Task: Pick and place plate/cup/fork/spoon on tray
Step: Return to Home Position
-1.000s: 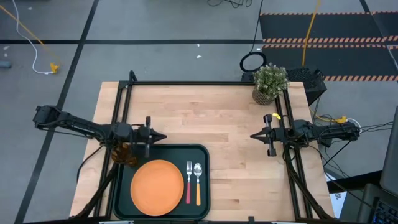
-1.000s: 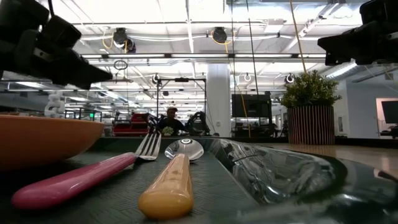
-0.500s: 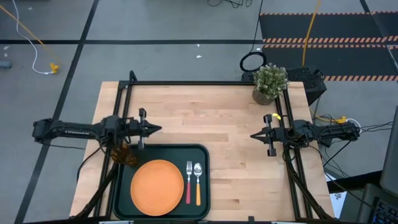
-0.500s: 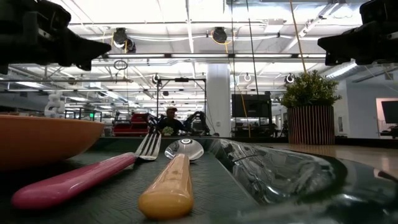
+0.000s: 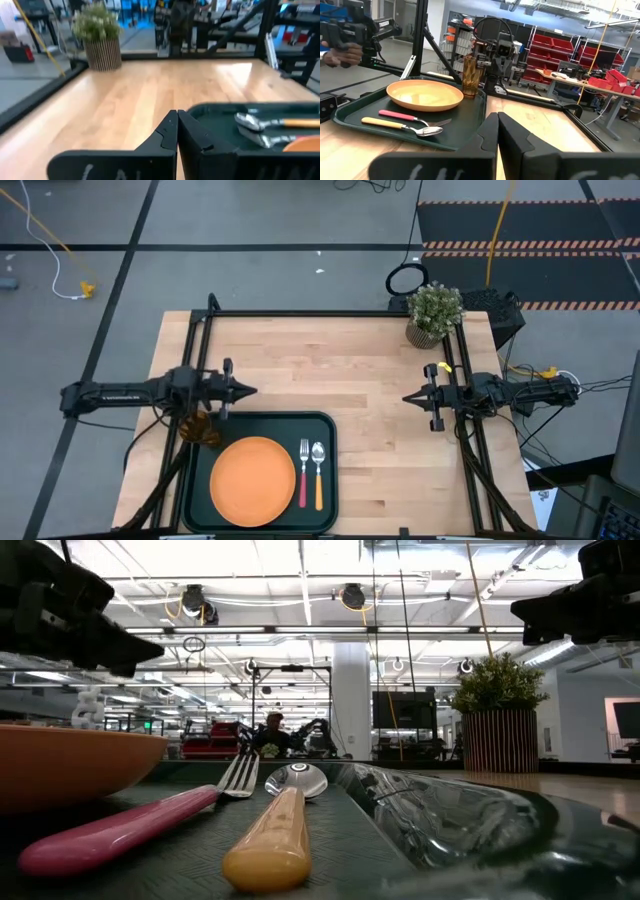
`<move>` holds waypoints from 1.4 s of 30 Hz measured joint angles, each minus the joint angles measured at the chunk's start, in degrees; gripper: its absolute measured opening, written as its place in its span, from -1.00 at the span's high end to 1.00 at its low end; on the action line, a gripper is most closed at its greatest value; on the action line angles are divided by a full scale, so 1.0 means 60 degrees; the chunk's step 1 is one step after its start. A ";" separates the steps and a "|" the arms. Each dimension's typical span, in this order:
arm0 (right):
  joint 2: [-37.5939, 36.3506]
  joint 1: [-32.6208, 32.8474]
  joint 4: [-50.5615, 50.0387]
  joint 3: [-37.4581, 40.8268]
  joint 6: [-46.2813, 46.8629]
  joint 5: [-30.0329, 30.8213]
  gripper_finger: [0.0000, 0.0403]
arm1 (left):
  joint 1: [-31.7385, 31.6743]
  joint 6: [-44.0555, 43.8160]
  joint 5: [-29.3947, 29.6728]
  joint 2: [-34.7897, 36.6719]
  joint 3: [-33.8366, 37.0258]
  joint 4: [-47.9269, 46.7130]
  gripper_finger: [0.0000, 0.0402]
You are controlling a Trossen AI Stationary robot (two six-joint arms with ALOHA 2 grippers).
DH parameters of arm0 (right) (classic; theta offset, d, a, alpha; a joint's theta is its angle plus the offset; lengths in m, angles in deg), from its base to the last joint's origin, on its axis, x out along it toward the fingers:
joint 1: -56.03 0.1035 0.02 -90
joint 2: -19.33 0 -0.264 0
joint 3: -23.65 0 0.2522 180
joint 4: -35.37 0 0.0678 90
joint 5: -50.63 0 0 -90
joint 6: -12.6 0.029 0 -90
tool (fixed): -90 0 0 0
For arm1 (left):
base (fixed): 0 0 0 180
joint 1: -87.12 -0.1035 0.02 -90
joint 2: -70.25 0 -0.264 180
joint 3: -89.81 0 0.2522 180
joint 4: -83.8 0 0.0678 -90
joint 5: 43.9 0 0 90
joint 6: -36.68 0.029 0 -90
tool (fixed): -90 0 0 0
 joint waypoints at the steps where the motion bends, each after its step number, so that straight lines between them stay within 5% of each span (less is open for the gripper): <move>1: 0.0000 0.0002 0.0000 0.0000 0.0002 0.0000 1.00 | 0.0000 -0.0010 0.0022 0.0066 0.0000 -0.0227 0.99; 20: -0.0001 0.0003 0.0000 0.0000 0.0003 0.0000 1.00 | 0.0691 0.0206 0.0045 0.1867 0.0000 -0.0867 1.00; 42: -0.0001 0.0001 0.0000 -0.0001 0.0003 0.0000 1.00 | 0.1410 0.0267 0.0212 0.1898 0.0000 -0.0903 0.97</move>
